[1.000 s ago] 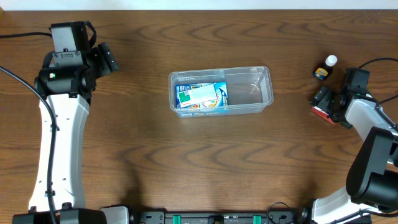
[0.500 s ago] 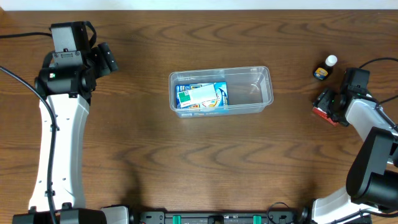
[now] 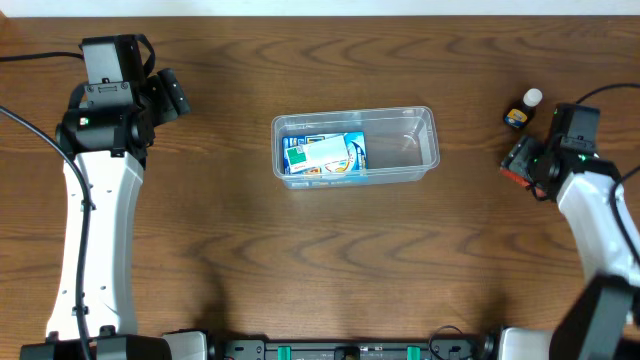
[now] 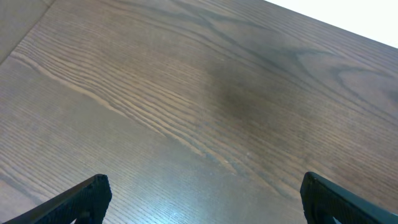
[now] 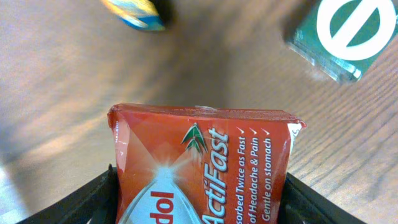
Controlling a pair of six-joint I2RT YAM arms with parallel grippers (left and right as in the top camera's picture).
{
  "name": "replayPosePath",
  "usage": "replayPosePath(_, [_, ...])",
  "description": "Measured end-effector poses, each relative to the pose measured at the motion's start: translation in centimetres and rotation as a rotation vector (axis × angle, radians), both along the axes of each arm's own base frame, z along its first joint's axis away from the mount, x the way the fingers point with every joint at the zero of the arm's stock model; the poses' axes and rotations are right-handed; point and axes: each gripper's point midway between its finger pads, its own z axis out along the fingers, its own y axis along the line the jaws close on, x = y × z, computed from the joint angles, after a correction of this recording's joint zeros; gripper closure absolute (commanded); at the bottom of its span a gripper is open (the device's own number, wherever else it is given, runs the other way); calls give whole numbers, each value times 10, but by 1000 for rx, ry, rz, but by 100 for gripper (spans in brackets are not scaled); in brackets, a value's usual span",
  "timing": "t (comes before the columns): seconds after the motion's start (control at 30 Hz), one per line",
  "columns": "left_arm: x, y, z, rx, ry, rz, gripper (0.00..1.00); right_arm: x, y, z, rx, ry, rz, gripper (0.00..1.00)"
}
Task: Pack container
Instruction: 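Lift the red sachet with the right gripper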
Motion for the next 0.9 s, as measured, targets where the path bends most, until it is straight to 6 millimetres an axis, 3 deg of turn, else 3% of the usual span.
replayPosePath(0.13, [0,0,0,0,0,0,2,1,33,43,-22,-106,100,30])
replayPosePath(0.3, [0,0,0,0,0,0,2,7,91,95,-3,-257,263,31])
replayPosePath(0.47, [0,0,0,0,0,0,2,17,145,130,47,-388,378,33])
replayPosePath(0.67, [0,0,0,0,0,0,2,28,211,131,114,-447,503,38])
replayPosePath(0.8, [0,0,0,0,0,0,2,31,241,103,130,-381,559,39])
replayPosePath(0.9, [0,0,0,0,0,0,2,35,251,80,123,-315,572,39])
